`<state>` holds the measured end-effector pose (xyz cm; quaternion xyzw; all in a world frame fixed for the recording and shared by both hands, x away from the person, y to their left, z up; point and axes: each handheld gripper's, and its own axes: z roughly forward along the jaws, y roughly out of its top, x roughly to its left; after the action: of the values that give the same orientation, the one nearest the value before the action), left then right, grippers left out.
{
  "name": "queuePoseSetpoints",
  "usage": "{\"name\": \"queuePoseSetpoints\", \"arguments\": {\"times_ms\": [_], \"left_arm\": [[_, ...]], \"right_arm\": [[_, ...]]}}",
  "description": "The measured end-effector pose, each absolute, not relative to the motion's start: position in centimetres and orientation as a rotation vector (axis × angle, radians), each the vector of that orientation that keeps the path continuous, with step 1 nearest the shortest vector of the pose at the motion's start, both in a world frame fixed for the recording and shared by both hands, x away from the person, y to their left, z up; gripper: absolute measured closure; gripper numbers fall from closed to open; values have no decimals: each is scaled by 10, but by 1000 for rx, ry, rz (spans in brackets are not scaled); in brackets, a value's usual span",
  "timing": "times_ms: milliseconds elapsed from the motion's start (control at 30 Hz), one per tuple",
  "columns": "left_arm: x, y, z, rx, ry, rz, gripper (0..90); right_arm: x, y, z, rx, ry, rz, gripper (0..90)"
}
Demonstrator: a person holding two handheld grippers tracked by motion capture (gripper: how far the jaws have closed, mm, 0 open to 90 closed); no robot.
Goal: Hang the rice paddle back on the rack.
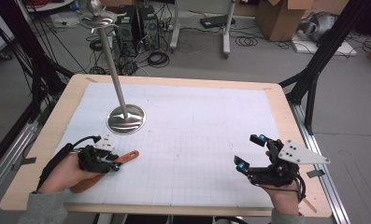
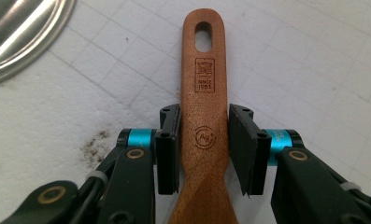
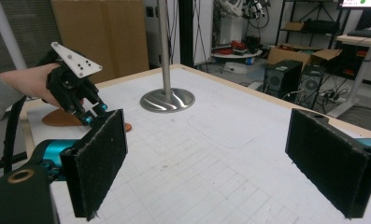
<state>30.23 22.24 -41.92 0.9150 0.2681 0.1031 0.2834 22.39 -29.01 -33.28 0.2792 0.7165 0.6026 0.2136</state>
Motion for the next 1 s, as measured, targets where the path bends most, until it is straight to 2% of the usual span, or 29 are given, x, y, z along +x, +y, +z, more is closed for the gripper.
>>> {"name": "queuePoseSetpoints", "arguments": {"times_ms": [500, 1000], "left_arm": [[286, 229, -377, 2283, 686, 422, 651], [282, 246, -361, 2079, 782, 427, 650]], "right_arm": [[225, -291, -334, 778, 1989, 1675, 116], [225, -292, -332, 780, 1986, 1684, 118]]}}
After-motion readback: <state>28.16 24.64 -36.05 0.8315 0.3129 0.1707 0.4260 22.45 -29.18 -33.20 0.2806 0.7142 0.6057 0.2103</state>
